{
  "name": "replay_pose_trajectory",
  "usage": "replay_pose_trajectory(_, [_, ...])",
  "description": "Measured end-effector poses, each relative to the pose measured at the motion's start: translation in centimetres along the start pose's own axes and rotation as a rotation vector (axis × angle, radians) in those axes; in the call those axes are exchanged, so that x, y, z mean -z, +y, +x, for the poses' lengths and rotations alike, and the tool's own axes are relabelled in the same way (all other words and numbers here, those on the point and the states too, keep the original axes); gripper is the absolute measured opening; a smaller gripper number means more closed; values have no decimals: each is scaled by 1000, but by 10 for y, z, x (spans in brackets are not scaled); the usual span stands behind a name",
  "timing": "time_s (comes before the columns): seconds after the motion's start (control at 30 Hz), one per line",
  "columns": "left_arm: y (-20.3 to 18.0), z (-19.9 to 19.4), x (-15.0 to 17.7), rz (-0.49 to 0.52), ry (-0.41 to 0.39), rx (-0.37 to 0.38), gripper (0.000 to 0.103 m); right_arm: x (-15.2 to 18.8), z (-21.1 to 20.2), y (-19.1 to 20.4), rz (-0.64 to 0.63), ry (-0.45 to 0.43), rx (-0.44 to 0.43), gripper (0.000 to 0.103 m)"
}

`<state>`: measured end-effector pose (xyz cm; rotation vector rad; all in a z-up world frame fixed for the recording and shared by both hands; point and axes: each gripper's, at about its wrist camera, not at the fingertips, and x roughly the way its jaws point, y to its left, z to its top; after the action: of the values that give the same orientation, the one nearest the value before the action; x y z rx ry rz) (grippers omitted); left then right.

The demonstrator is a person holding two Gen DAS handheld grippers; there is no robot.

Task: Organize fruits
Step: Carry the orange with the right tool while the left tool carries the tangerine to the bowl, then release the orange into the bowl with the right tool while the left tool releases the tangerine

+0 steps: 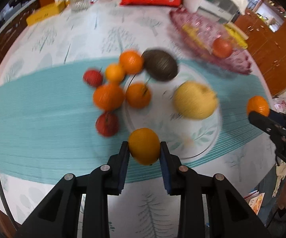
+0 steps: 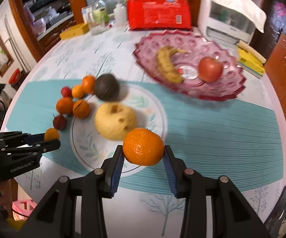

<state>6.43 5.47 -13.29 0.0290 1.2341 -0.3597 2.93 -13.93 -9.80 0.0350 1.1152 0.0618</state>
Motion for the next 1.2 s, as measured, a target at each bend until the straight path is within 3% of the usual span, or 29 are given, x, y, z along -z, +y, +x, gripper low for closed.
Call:
replay_pose_trajectory(0.27, [-35,-58,-46,45,-121,17,28,-31,-41,-25,33,-60,-24,40])
replay_pose_trajectory(0.5, [-74,-92,-99,92,-202,-52,28,-73,-73,-50,15,-126,-23,40])
replay_pose_trajectory(0.67, [-103,-95,-145,99,-232,-92,28,-110,-84,-74,-3,-186,-4,40])
replay_pose_trajectory(0.87, [-126,-58,-185,94,-200,-135,28,-139,-62,-98,-11,-196,16,40])
replay_pose_trajectory(1.2, [-144,27,-203,108,-88,-154,28,-140,20,-117,3,-51,-21,40])
